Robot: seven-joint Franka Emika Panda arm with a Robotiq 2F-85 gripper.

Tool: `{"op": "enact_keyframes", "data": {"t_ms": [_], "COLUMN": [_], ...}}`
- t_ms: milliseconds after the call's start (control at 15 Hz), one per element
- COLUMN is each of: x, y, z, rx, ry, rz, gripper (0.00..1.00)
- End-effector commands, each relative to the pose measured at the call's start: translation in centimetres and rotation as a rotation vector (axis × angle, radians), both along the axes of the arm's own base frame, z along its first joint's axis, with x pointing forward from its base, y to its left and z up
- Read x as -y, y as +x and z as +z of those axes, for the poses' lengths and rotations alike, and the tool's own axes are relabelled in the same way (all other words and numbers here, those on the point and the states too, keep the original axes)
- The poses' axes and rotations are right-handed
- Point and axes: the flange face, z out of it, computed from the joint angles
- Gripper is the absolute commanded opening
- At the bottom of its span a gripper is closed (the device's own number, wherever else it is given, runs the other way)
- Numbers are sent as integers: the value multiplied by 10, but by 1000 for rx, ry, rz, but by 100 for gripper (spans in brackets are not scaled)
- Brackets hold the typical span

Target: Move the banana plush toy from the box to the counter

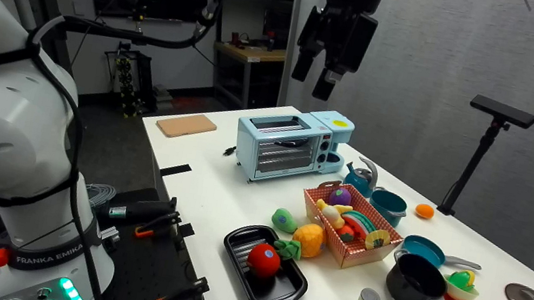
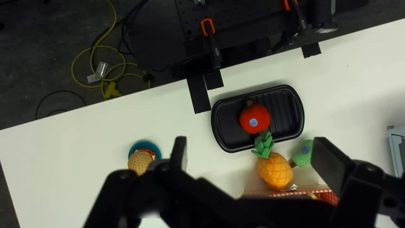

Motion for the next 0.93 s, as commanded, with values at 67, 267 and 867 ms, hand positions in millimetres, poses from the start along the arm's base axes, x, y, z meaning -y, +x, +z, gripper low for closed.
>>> {"op": "enact_keyframes", "data": {"t_ms": [67,267,867], "x": [0,0,2], "y": [0,0,-2], "z": [1,1,-2], "rx": [-1,-1,-4], "ry": [0,0,4], "rz": [0,0,-6], "gripper": [100,100,100]}}
